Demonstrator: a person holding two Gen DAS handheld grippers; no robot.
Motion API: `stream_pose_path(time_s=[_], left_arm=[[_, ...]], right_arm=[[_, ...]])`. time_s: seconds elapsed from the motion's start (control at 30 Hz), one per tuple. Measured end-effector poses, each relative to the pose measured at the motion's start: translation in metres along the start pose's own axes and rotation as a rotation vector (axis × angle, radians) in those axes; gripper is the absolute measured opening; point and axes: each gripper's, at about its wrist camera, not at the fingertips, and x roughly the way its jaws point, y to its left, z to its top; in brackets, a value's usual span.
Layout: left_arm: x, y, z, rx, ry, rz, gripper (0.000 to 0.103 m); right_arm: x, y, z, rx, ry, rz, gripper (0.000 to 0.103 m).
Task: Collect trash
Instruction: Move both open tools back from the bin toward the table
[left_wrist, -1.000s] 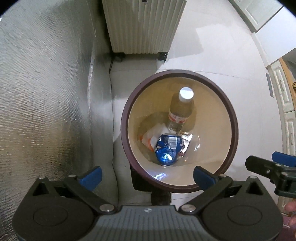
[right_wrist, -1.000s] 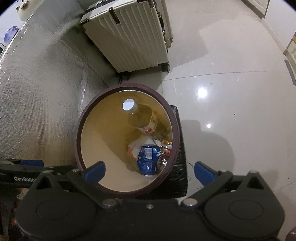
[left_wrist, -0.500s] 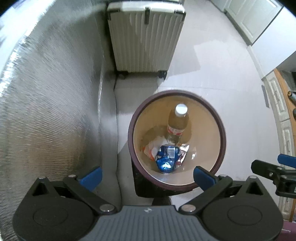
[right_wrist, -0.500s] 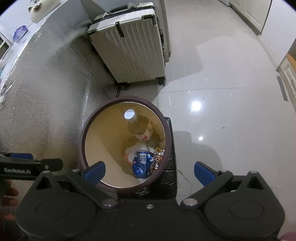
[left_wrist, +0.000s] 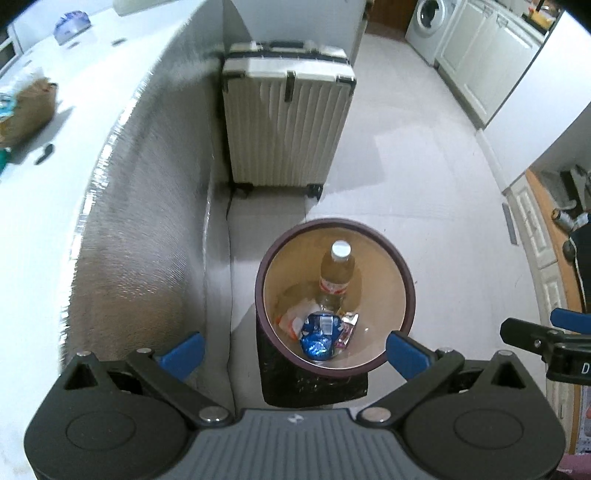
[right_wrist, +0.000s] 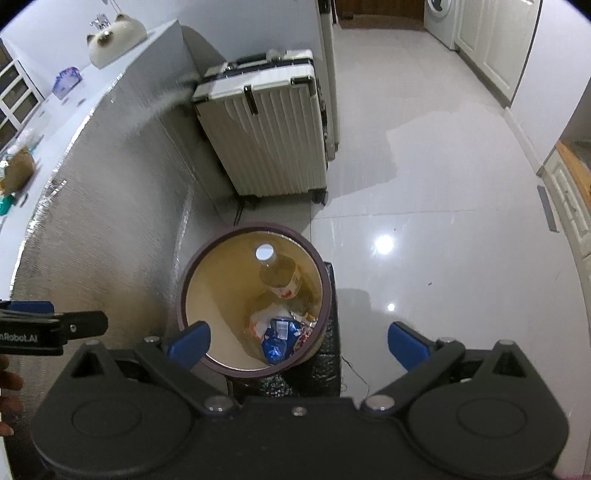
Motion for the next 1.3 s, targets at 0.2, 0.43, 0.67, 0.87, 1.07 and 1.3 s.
stream_pose_path(time_s=[0.2, 0.43, 0.67, 0.87, 1.07, 1.3], left_arm=[[-0.033, 0.009, -0.009, -0.021, -0.069, 0.001, 0.103], [-0.078, 0.029, -0.018, -0.050, -0.162, -0.010, 0.103], [-0.124, 0.058, -0.029, -0.056, -0.263, -0.014, 0.103], [-0.168, 0.090, -0.042, -0.060, -0.349, -0.011, 0.103], [-0.204, 0.131, -0.062, -0.084, -0.406, -0.002, 0.103], [-0.238, 0.184, -0.085, -0.109, -0.466, 0.003, 0.103]], right_arm=[[-0.031, 0.010, -0.003, -0.023, -0.055, 0.007, 0.103], [-0.068, 0.030, -0.004, -0.062, -0.145, 0.002, 0.103], [-0.102, 0.061, -0.007, -0.075, -0.241, 0.002, 0.103], [-0.128, 0.097, -0.017, -0.072, -0.299, 0.005, 0.103], [-0.153, 0.148, -0.030, -0.099, -0.358, 0.037, 0.103], [-0.172, 0.216, -0.042, -0.134, -0.425, 0.083, 0.103]])
